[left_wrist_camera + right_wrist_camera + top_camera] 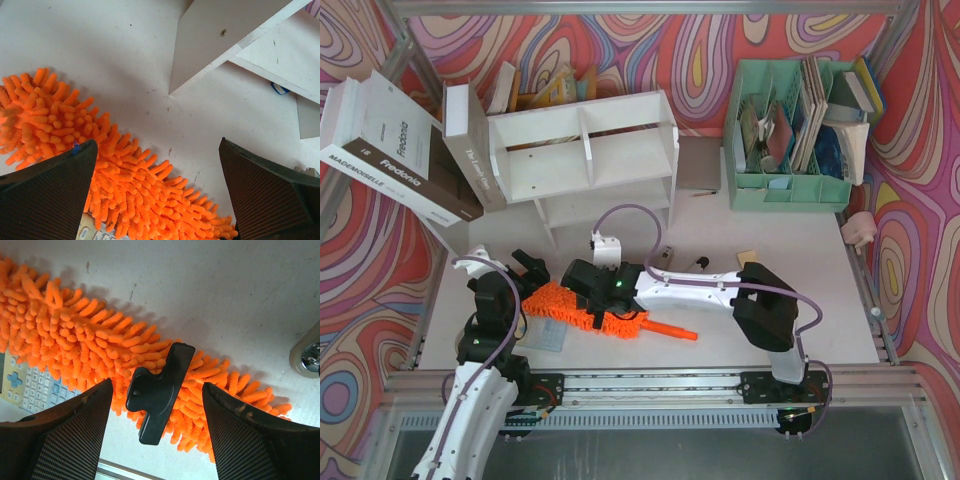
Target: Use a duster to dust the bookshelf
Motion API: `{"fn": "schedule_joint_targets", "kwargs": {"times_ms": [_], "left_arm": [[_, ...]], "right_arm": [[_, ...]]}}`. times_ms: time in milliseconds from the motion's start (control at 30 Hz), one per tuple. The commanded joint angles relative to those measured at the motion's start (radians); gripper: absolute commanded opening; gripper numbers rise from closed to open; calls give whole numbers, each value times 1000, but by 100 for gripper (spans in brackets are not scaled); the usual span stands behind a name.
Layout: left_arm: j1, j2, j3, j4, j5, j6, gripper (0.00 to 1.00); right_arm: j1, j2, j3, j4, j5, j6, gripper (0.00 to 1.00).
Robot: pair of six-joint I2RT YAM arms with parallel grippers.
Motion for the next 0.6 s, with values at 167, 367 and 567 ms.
{"fn": "schedule_joint_targets", "kwargs": {"times_ms": [167, 367, 567], "left_arm": [[-2, -8, 4, 10, -13, 3, 98], [-2, -3, 4, 13, -12, 3, 98], [-2, -1, 4, 15, -13, 3, 98]], "right_arm": [[12, 48, 45, -22, -43, -8, 67], [12, 81, 81, -76, -32, 12, 66], [12, 93, 86, -82, -43, 14, 66]]}}
